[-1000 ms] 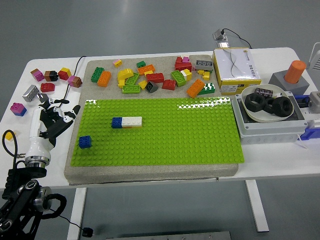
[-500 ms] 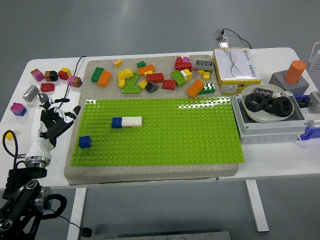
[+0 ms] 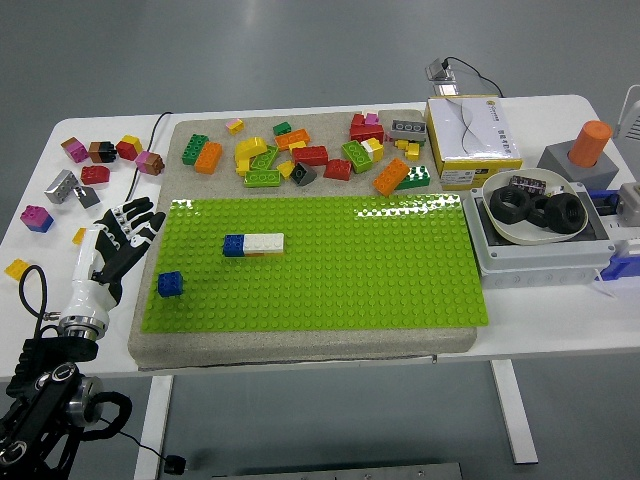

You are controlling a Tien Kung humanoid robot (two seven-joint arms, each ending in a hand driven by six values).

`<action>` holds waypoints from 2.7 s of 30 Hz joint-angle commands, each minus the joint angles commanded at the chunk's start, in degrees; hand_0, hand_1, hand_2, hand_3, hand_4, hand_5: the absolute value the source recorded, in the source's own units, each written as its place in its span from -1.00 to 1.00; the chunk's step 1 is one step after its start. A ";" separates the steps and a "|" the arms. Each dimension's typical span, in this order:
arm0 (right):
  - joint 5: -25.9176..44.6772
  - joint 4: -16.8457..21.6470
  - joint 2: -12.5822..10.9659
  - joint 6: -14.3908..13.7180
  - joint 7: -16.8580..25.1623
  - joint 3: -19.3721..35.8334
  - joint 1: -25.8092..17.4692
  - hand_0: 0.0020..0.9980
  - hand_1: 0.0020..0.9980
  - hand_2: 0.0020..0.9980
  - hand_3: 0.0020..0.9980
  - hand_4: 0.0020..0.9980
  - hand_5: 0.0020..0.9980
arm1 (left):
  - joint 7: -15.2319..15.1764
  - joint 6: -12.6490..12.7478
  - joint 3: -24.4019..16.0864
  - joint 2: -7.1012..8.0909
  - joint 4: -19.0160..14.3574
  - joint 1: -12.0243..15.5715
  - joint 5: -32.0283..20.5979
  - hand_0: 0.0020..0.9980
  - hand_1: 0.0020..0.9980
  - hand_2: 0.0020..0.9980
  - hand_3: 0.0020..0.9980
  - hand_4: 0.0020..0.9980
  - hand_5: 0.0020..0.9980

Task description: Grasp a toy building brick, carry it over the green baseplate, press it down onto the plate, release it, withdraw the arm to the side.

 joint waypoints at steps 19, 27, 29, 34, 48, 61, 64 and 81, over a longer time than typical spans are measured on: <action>0.23 0.00 -0.09 -0.01 0.10 -0.12 -0.11 0.27 0.24 0.38 0.44 0.56 0.97 | 0.45 6.43 -1.78 0.90 -4.77 0.78 9.27 0.95 0.95 0.89 0.61 0.91 -0.51; -0.01 0.00 -0.15 0.00 0.09 0.02 -0.09 0.27 0.24 0.38 0.44 0.55 0.96 | 0.99 9.03 -2.14 1.27 -6.46 1.01 15.09 0.90 0.89 0.75 0.15 0.10 -1.00; 0.01 0.00 -0.15 0.00 0.09 0.01 -0.09 0.27 0.24 0.38 0.44 0.55 0.96 | 0.79 9.61 -2.00 1.12 -6.19 1.03 15.26 0.90 0.89 0.75 0.15 0.10 -1.00; 0.01 0.00 -0.14 0.01 0.07 -0.01 -0.08 0.27 0.24 0.38 0.44 0.55 0.96 | 0.39 10.34 -1.82 0.88 -5.66 0.97 15.62 0.87 0.85 0.71 0.04 0.31 -1.00; 0.11 0.00 -0.22 0.01 0.10 -0.03 0.02 0.27 0.24 0.38 0.44 0.56 0.96 | 3.75 8.19 -2.21 2.04 -7.22 1.62 19.76 0.88 0.86 0.72 0.08 0.57 -1.00; 0.12 0.00 -0.50 0.00 0.15 -0.04 0.16 0.27 0.24 0.38 0.44 0.56 0.96 | 15.98 0.27 -0.81 6.95 -9.07 3.05 32.01 0.92 0.94 0.94 0.54 0.93 -0.77; 0.15 0.00 -0.55 -0.02 0.15 -0.04 0.19 0.27 0.24 0.38 0.44 0.56 0.96 | 19.10 -2.01 -0.84 7.73 -9.75 3.13 35.31 0.95 0.95 0.96 0.52 0.95 -0.75; 0.11 0.00 -0.66 -0.09 0.16 0.04 0.37 0.27 0.24 0.38 0.44 0.56 0.96 | 23.97 -5.67 0.71 7.91 -9.27 2.12 40.33 0.97 0.97 0.98 0.31 0.89 -0.74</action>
